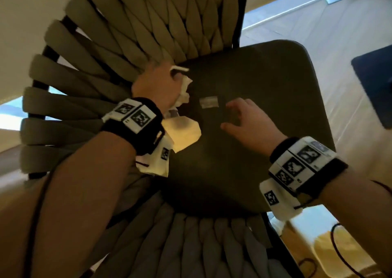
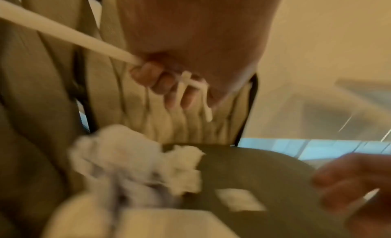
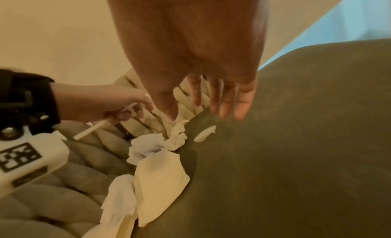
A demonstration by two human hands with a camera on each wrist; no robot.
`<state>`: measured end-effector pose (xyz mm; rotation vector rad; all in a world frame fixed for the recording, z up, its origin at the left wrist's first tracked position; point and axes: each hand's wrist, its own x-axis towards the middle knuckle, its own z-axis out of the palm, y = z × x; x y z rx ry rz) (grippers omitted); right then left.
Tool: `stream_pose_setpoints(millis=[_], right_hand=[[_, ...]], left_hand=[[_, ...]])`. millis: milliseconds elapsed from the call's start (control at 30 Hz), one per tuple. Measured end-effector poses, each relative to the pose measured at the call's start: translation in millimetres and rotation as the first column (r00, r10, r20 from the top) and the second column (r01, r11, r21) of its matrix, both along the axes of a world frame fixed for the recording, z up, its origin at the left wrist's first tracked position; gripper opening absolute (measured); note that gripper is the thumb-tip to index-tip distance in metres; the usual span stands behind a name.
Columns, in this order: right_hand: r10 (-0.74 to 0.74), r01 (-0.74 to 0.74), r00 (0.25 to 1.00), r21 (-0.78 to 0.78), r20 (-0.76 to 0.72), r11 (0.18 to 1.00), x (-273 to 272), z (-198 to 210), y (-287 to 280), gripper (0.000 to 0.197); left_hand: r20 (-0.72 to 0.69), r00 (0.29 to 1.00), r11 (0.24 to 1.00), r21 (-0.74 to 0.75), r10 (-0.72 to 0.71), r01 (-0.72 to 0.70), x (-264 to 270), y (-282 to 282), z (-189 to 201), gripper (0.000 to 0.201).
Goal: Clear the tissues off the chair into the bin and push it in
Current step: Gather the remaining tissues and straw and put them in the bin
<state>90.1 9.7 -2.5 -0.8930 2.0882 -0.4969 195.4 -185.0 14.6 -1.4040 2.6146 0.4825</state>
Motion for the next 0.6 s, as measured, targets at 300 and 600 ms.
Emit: stream_pose_setpoints(millis=[300, 600], right_hand=[[0.399, -0.393, 0.864, 0.086, -0.306, 0.916, 11, -28, -116, 0.083], [0.575, -0.51, 0.722, 0.265, -0.385, 0.818, 27, -67, -170, 0.062]], left_hand=[[0.324, 0.93, 0.925, 0.274, 0.171, -0.265, 42, -43, -70, 0.083], [-0.091, 0.975, 0.882, 0.45, 0.201, -0.14, 54, -47, -51, 0.025]])
